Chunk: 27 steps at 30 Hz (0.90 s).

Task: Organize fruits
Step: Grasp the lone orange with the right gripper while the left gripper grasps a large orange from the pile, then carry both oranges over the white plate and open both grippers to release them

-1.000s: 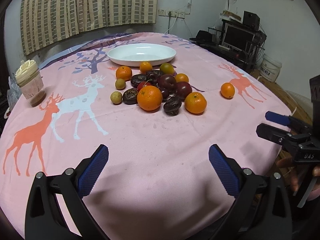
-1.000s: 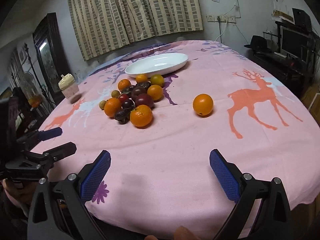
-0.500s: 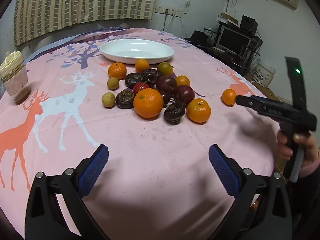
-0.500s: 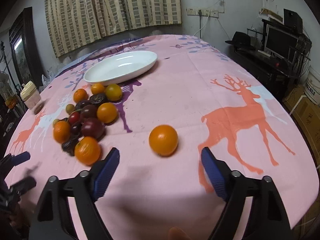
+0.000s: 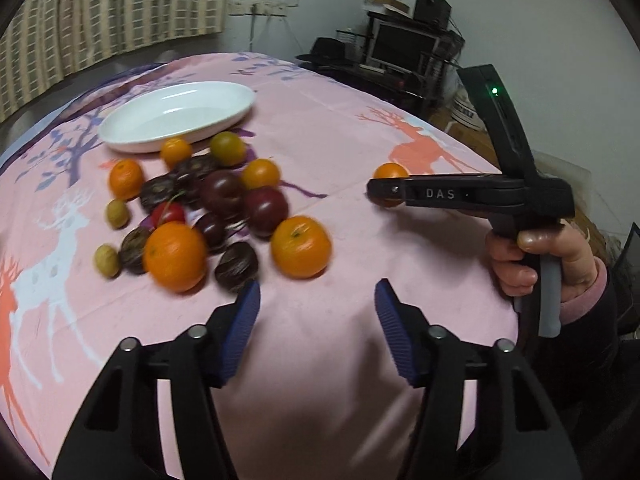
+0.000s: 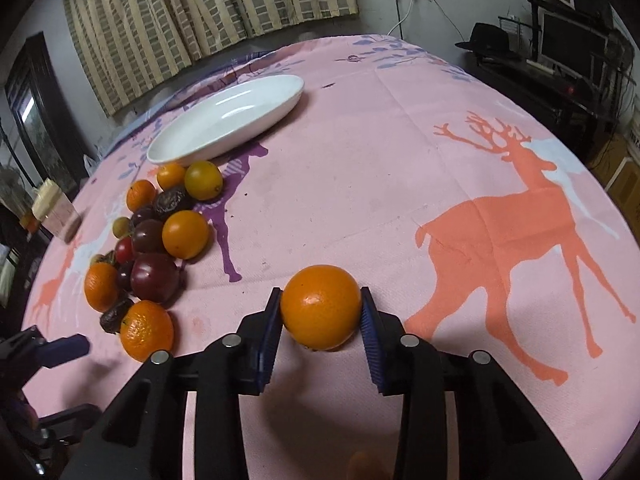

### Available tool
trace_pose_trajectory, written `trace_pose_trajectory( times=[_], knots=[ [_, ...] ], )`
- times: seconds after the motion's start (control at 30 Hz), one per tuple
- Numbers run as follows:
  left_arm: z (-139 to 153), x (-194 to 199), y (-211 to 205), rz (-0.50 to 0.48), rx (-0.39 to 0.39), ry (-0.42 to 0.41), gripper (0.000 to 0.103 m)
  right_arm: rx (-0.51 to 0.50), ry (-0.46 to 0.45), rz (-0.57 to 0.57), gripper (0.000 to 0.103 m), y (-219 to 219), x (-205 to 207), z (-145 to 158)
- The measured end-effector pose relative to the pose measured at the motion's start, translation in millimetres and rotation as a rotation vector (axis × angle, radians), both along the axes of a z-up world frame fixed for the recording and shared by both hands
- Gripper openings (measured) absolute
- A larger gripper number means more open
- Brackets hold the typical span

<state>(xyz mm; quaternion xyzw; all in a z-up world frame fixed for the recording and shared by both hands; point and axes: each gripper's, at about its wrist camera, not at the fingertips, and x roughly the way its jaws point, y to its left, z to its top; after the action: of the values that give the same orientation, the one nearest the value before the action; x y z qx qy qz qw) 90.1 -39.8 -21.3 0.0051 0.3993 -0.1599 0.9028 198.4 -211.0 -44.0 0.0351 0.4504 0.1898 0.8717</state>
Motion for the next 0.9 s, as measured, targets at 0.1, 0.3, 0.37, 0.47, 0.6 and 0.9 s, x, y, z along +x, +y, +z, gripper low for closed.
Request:
trace_pose_trajectory(
  times=[0.1, 0.3, 0.37, 0.47, 0.6, 0.9],
  knots=[
    [-1.7, 20.6, -13.2, -0.004, 0.051, 0.015, 0.056, 0.021, 0.006, 0.0, 0.038, -2.1, 0.1, -0.7],
    [-9.6, 50.0, -24.9, 0.003, 0.141, 0.074, 0.055, 0.056, 0.015, 0.015, 0.038, -4.5, 1.3, -0.3],
    [-13.0, 57.0, -27.6, 0.011, 0.165, 0.095, 0.055, 0.071, 0.017, 0.023, 0.038, -4.9, 1.0, 0.1],
    [-15.4, 62.7, -30.7, 0.019, 0.196, 0.108, 0.05, 0.08, 0.016, 0.032, 0.038, -5.2, -0.3, 0.7],
    [-17.2, 65.3, -38.3, 0.027, 0.274, 0.105, 0.043, 0.072, 0.007, 0.045, 0.038, -3.8, -3.6, 1.8],
    [-9.1, 61.5, -28.8, 0.016, 0.127, 0.123, 0.041, 0.037, -0.037, 0.067, 0.038, 10.4, -5.5, 14.8]
  ],
)
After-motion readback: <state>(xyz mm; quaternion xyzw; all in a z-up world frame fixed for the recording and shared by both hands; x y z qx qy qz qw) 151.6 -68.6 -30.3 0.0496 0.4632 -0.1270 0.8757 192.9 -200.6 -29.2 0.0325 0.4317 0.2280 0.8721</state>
